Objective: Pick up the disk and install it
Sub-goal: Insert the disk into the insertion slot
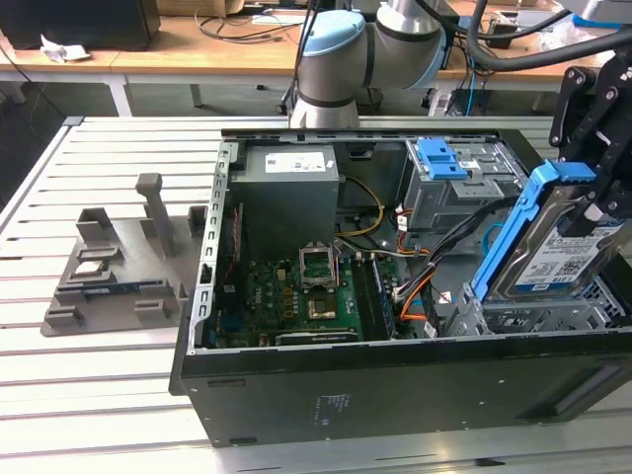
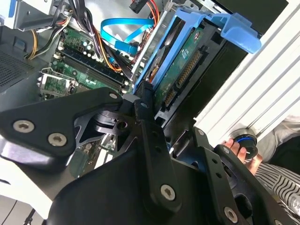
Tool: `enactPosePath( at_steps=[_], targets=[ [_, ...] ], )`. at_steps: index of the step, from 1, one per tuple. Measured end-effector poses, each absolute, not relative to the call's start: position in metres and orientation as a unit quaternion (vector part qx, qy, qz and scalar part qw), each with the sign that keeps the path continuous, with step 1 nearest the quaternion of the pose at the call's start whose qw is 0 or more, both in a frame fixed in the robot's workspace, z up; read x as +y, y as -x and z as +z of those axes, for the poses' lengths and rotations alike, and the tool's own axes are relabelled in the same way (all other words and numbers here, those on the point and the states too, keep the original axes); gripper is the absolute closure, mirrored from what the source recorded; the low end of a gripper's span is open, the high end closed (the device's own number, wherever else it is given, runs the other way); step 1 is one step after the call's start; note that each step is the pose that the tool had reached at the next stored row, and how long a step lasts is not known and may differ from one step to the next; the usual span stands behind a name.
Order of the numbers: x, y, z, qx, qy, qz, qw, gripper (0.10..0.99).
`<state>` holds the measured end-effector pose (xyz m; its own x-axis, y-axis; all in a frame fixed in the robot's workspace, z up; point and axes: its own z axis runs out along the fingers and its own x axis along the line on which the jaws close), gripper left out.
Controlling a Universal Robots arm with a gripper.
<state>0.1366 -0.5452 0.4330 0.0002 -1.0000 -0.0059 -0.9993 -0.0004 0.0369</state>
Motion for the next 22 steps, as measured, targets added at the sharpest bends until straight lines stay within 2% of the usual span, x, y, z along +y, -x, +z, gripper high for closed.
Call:
enactPosePath(
  at_steps=[22],
  targets=[
    [-0.545, -0.137, 0.399, -0.707, -0.707, -0.015, 0.011, 0.722]
  ],
)
